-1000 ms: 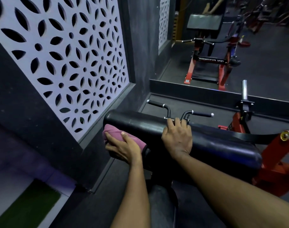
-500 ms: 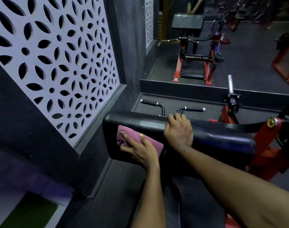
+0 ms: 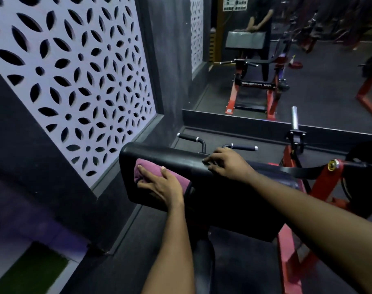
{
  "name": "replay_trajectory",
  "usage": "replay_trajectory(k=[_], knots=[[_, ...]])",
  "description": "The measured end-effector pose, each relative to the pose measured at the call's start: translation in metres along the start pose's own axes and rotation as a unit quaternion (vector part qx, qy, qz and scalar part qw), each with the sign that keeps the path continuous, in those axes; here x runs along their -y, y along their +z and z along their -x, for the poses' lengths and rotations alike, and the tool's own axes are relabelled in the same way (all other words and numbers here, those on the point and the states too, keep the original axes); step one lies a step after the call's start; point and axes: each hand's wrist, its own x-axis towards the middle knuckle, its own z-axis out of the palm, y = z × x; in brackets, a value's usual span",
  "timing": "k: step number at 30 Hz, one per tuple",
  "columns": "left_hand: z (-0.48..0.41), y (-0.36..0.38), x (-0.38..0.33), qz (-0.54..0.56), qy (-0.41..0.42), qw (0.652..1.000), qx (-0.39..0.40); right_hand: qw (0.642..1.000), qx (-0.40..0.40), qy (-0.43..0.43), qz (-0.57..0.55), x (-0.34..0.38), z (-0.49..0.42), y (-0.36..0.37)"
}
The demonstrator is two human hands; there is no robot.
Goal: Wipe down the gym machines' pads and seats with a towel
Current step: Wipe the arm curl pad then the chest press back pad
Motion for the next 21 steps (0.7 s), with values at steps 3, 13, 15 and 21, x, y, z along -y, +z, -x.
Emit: replay_trajectory(k=[3, 13, 15, 21], knots=[[0.02, 0.017, -0.001, -0.006, 0.001, 1.0, -0.028, 0.996, 0.045, -0.072, -0.022, -0.02, -0.001, -0.019], [0.145, 0.067, -0.012, 0.019, -0.052, 0.996, -0.07, 0.983, 0.031, -0.171, -0.061, -0.11, 0.051, -0.067], [0.174, 0.071, -0.027, 0.01, -0.044, 0.997, -0.061, 0.982, 0.087, -0.157, -0.064, -0.122, 0.062, -0.075], [0.243, 0.089, -0.042, -0.035, -0.029, 0.999, -0.027, 0.974, 0.077, -0.136, -0.164, -0.144, 0.09, -0.081]])
